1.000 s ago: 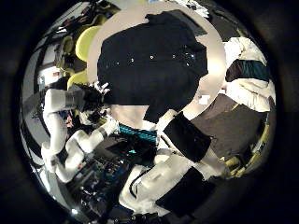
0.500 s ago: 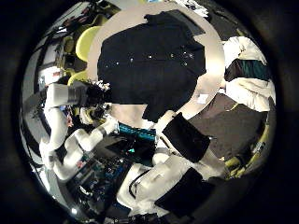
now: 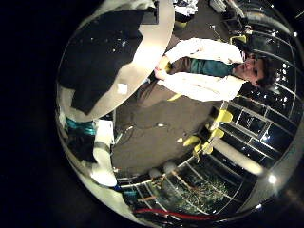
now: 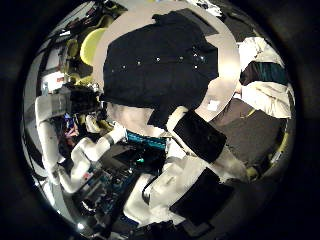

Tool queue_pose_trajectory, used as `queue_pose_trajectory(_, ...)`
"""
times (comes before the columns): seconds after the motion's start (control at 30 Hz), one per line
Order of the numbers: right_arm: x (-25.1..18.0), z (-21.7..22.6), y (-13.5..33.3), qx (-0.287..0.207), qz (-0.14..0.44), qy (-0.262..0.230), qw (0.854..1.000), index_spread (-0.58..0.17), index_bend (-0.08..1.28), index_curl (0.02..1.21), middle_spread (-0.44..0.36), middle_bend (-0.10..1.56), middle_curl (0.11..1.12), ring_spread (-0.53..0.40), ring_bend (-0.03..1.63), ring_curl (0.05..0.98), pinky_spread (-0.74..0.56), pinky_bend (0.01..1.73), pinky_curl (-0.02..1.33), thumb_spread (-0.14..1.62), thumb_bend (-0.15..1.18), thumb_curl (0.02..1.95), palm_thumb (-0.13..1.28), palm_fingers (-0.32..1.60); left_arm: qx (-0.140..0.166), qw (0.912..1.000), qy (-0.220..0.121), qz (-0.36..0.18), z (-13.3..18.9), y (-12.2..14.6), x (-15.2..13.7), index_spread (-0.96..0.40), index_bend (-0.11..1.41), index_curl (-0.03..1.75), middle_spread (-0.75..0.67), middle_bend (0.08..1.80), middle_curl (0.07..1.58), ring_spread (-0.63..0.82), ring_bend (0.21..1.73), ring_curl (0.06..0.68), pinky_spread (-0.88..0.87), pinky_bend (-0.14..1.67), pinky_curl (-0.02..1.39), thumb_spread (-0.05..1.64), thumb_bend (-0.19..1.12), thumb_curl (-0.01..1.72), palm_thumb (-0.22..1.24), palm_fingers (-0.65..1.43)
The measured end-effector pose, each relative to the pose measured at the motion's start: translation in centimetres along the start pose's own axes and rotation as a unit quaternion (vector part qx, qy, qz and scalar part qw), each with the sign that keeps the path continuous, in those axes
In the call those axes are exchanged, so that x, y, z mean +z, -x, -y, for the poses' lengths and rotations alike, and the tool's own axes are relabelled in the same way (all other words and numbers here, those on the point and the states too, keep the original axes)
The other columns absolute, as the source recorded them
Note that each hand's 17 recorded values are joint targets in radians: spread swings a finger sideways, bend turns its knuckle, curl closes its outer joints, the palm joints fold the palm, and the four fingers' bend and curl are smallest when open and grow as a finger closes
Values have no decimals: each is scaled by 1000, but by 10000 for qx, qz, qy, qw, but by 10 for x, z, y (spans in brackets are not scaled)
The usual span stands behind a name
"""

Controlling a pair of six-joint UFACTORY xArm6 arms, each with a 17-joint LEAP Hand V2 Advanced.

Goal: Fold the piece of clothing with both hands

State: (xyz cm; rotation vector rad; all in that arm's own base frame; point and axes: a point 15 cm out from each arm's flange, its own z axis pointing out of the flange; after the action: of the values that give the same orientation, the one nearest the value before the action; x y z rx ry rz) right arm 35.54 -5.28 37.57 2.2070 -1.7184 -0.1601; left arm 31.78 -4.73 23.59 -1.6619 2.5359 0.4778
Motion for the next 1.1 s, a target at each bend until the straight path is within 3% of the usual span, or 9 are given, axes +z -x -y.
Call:
queue_pose_trajectory(0.37,92,-10,18,-326,296,956,9944,-251,150,255,-70,323,393,-72,757,271,86,676,246,1190,-26,307,463,224,-71,9999,-88,-101,38,5,-47,-693,339,1157,-593,880,977,-468,1265,508,-722,916,560,1396,-6,310,557,1033)
queue_pose_trajectory(0.73,168,0,53,-701,335,1036,9916,-201,147,263,-32,363,406,-44,744,273,102,690,236,1122,-27,302,395,163,-63,9999,-117,-100,58,6,-68,-726,278,1267,-607,860,1017,-467,1264,513,-726,904,575,1400,-7,312,557,1033)
queue_pose_trajectory(1.1,209,26,83,-850,196,776,9932,-158,148,265,14,349,399,-16,743,280,130,694,231,1078,-19,314,425,114,-96,9998,-125,-79,59,11,-78,-738,226,1336,-619,831,1043,-471,1249,516,-728,888,585,1395,-7,319,563,1042)
